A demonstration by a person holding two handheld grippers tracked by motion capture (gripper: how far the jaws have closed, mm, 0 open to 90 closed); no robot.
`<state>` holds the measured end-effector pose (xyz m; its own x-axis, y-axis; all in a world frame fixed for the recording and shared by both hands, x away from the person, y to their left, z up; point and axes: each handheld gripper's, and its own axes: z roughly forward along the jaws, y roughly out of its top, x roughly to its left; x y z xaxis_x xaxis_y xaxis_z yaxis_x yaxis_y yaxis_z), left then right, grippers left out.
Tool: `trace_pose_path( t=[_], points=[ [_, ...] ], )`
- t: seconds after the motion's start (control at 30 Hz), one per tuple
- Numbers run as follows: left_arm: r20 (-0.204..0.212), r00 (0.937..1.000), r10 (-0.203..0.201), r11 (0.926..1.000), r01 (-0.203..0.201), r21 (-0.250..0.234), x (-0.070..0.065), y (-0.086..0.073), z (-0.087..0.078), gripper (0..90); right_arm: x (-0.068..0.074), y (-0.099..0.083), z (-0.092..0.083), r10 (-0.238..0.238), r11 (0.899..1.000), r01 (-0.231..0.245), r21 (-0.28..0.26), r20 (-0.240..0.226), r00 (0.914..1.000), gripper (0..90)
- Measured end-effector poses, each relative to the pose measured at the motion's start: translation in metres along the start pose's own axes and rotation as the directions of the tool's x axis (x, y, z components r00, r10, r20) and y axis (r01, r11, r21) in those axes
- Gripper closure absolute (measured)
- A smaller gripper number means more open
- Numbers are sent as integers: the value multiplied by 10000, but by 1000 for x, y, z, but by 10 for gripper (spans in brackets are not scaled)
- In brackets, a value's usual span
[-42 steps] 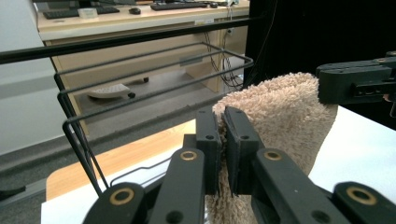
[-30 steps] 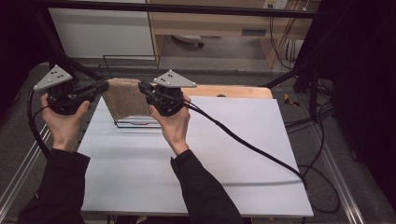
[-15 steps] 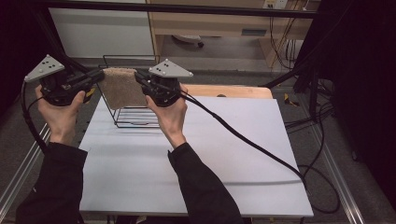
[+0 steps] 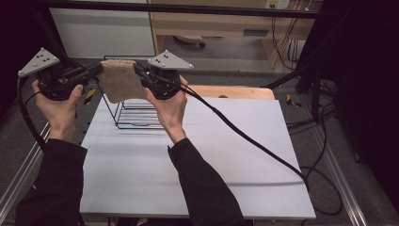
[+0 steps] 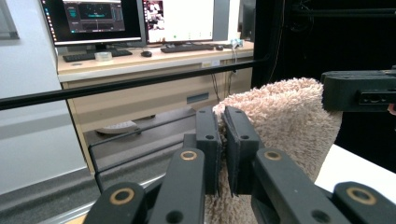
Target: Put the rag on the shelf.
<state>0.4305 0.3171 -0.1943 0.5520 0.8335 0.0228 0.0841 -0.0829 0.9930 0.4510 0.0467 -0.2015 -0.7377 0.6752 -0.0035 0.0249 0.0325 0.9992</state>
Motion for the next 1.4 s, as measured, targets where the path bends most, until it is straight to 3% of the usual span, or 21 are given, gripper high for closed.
trace_pose_path(
  t=[0.37, 0.9, 1.4],
  points=[
    [-158, 9999, 33, 9998, -36, -178, 5, 15, 1, 843, -1, 16, 5, -148, 9997, 148, -191, -9, 9999, 857],
    [-417, 9991, 36, 9995, -49, -296, 16, 33, 15, 843, -8, 33, 18, -352, 9988, 356, -334, 142, 9993, 857],
    [-550, 9984, 90, 9997, -101, -212, 23, 46, 38, 843, -27, 38, 30, -195, 9991, 209, -381, 368, 9991, 857]
  ],
)
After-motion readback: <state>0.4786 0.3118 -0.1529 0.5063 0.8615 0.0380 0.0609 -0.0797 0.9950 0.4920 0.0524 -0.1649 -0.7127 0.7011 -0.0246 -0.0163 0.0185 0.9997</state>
